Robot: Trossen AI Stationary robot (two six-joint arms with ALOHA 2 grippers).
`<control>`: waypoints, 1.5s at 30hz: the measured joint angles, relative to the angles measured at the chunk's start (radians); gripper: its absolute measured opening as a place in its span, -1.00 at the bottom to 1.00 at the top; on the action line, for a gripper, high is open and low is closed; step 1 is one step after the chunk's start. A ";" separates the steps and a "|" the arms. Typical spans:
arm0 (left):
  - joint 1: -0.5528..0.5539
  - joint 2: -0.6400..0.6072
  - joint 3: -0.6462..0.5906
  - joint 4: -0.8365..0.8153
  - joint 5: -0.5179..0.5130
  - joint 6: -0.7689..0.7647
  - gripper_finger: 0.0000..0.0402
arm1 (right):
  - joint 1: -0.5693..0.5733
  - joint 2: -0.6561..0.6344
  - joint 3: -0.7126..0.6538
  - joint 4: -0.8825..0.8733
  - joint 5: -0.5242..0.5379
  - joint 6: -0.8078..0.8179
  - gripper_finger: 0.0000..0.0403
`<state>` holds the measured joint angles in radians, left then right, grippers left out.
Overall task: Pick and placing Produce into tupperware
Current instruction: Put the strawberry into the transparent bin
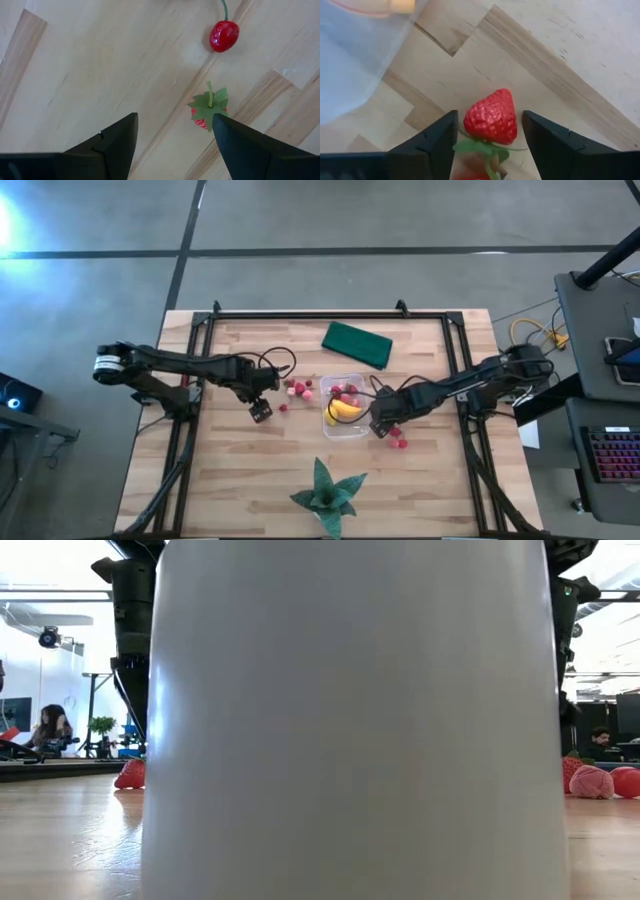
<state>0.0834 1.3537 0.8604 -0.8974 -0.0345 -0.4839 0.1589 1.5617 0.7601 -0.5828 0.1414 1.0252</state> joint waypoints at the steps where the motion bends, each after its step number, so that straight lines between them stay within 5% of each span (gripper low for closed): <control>1: 0.000 0.000 0.000 0.000 0.000 0.000 0.21 | 0.000 0.006 0.001 -0.001 0.002 0.000 0.05; 19: 0.000 0.000 -0.001 0.000 0.000 -0.002 0.21 | 0.000 0.020 0.039 0.000 0.042 -0.012 -0.31; 26: 0.000 0.000 -0.001 0.000 0.000 0.002 0.21 | 0.001 -0.035 0.051 -0.023 0.035 -0.005 -0.29; 33: 0.000 0.000 -0.001 0.012 0.002 0.039 0.21 | -0.010 -0.139 0.201 -0.034 0.070 -0.099 -0.29; 39: -0.011 0.000 -0.004 0.068 0.002 0.124 0.21 | -0.073 -0.081 0.334 -0.041 0.068 -0.308 -0.23; 45: -0.027 0.000 -0.047 0.076 0.005 0.069 0.21 | -0.109 -0.002 0.413 -0.040 -0.001 -0.461 0.05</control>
<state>0.0568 1.3540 0.8134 -0.8211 -0.0295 -0.4152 0.0501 1.5600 1.1735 -0.6224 0.1407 0.5645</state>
